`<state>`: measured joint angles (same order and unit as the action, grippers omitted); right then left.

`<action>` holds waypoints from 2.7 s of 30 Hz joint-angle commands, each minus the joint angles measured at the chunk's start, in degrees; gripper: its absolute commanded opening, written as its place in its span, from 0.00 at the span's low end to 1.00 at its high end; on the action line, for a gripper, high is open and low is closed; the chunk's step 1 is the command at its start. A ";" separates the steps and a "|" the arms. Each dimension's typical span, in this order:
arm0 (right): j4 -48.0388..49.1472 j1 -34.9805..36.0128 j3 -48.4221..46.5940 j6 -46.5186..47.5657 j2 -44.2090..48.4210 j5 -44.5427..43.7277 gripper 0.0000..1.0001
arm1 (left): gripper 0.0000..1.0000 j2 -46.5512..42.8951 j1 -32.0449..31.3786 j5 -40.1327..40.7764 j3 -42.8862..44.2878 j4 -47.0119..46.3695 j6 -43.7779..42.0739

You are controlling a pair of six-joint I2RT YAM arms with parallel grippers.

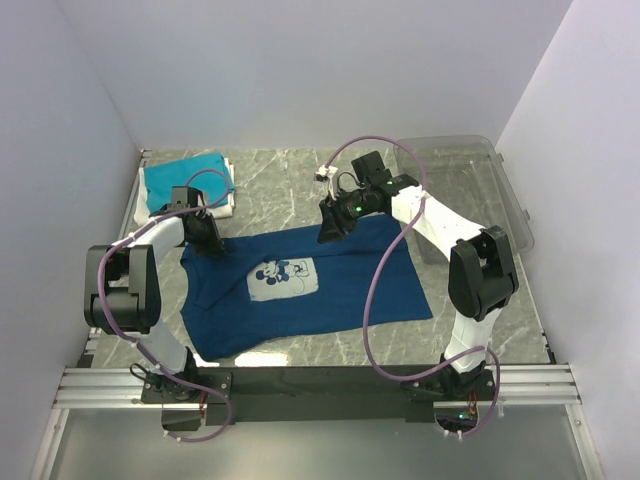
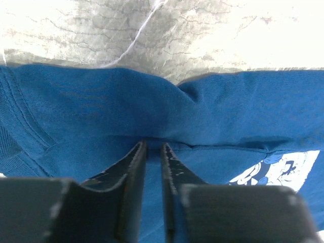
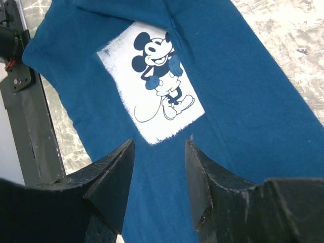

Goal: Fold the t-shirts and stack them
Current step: Fold the tshirt

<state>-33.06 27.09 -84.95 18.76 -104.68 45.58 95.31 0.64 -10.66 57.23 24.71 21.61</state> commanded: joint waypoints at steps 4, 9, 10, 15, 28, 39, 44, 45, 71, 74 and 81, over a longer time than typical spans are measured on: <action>1.16 -0.55 -0.39 0.40 3.17 0.21 0.51 | 0.13 -1.62 -0.21 -1.21 0.95 -0.54 -2.01; 1.15 -0.81 -0.31 0.40 3.35 0.21 0.51 | 0.03 -2.93 -0.21 -1.74 0.69 -0.36 -2.71; 0.98 -0.81 -0.31 0.48 3.43 0.21 0.51 | 0.01 -3.63 -0.21 -1.91 0.60 -0.10 -2.80; 0.89 -1.08 -0.22 0.75 3.79 0.12 0.51 | 0.01 -6.71 -0.21 -4.01 0.07 1.13 -2.97; 0.45 -1.60 0.57 1.45 4.93 -0.32 0.51 | 0.01 -20.94 -2.93 -10.17 -10.03 4.12 7.57; 0.54 -1.69 1.10 1.36 4.93 0.38 0.51 | 0.01 -28.86 -5.04 -11.93 -15.92 5.52 13.55; 0.89 -1.60 1.71 1.36 5.45 0.38 0.51 | 0.01 -31.05 -6.26 -12.37 -16.80 6.23 15.39; 0.80 -1.60 1.80 1.36 5.46 0.38 0.51 | 0.01 -31.41 -6.62 -12.37 -16.98 6.14 15.83; -1.83 1.03 2.15 3.03 3.52 1.00 0.51 | 0.54 -41.42 -10.93 5.27 -15.75 12.55 22.51; -1.83 4.01 2.59 1.37 2.65 1.52 0.51 | 0.57 -41.96 -10.75 10.47 -16.45 13.17 26.81; 6.94 15.26 4.44 -16.43 -3.41 6.45 0.53 | 0.64 -47.48 -10.14 18.38 -16.98 13.87 35.24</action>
<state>-31.75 38.33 -82.37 13.30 -105.71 48.71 52.05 -9.93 1.54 39.66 37.82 51.31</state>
